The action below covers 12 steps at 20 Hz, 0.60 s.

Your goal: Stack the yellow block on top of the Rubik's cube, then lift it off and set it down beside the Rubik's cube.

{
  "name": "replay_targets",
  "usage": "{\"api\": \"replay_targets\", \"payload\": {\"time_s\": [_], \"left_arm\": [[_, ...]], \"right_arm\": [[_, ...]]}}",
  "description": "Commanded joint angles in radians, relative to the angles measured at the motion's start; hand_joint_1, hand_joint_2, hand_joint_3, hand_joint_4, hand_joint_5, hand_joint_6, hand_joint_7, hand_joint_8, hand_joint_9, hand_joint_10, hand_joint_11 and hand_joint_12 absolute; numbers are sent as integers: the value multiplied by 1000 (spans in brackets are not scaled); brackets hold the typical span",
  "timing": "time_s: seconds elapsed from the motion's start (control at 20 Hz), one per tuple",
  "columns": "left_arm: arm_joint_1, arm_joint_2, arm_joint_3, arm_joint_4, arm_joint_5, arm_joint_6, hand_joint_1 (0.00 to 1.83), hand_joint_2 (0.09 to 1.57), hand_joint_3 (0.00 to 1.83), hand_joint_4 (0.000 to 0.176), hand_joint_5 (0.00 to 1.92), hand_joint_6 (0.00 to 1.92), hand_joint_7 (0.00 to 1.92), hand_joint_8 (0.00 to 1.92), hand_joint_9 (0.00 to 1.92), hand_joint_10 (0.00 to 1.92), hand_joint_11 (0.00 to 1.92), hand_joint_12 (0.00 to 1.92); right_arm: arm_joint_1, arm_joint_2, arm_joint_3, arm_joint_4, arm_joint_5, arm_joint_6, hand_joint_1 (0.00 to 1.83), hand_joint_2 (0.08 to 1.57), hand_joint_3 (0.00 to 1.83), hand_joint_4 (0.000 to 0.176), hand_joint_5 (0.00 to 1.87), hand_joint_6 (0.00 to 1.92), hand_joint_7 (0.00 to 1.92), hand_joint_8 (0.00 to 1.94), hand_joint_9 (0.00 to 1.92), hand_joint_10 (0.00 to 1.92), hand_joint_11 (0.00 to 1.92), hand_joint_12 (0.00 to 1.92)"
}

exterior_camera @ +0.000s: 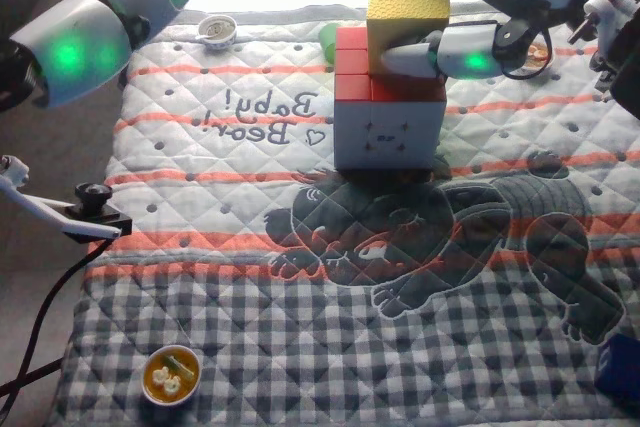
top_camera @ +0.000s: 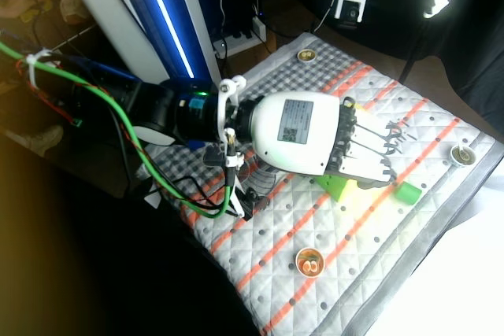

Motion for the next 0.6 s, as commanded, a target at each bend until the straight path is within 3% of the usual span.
{"api": "replay_targets", "payload": {"time_s": [0.0, 0.05, 0.15, 0.2, 0.25, 0.3, 0.45, 0.5, 0.55], "left_arm": [[-4, 6, -1, 30, 126, -10, 594, 1358, 1, 0, 432, 10, 462, 158, 194, 839, 0, 1539], [-1, 6, -2, 28, 127, -10, 595, 1355, 0, 0, 430, 9, 461, 158, 187, 836, 0, 1539], [7, 7, -4, 23, 134, -11, 585, 1360, 2, 0, 429, 8, 459, 155, 183, 831, 0, 1537], [14, 10, -8, 19, 140, -12, 601, 1359, 1, 0, 441, 12, 467, 158, 194, 831, 0, 1539], [20, 13, -10, 17, 145, -14, 622, 1357, 0, 0, 452, 16, 480, 165, 213, 841, 0, 1554], [29, 17, -14, 14, 154, -22, 612, 1356, 0, 0, 454, 16, 484, 166, 218, 840, 0, 1556], [61, 23, -16, 1, 184, -56, 593, 1349, 1, 0, 446, 8, 478, 130, 236, 747, 0, 1526], [68, 26, -18, -2, 189, -58, 590, 1350, 1, 0, 448, 9, 482, 129, 243, 748, 0, 1522], [72, 28, -21, -5, 192, -58, 600, 1352, 0, 0, 448, 7, 490, 129, 230, 778, 0, 1523]], "right_arm": [[18, 0, -9, -18, 144, 4, 1157, 1245, 0, 0, 752, 1331, 746, 1405, 506, 1302, 116, 1806], [19, 10, -28, -34, 175, 19, 1159, 1249, 0, 0, 795, 1263, 687, 1494, 434, 1378, 43, 1896], [19, 43, -63, -54, 234, 32, 1182, 1248, 0, 0, 855, 1283, 622, 1469, 408, 1488, 82, 1883], [18, 79, -92, -63, 275, 32, 1181, 1217, 0, 0, 871, 1154, 732, 1427, 552, 1585, 383, 1913], [14, 99, -111, -72, 302, 32, 1189, 1235, 2, 0, 790, 1154, 753, 1537, 647, 1695, 622, 1919], [3, 126, -135, -80, 332, 32, 1164, 1255, 4, 0, 805, 1221, 656, 1581, 491, 1674, 389, 1921], [-50, 189, -197, -101, 440, 32, 1124, 1298, 5, 0, 719, 1428, 602, 1597, 509, 1652, 346, 1921], [-72, 207, -215, -106, 468, 32, 1108, 1317, 6, 0, 676, 1462, 580, 1656, 542, 1679, 473, 1921], [-89, 221, -230, -111, 488, 32, 1128, 1305, 0, 0, 633, 1456, 682, 1594, 673, 1638, 662, 1841]]}}
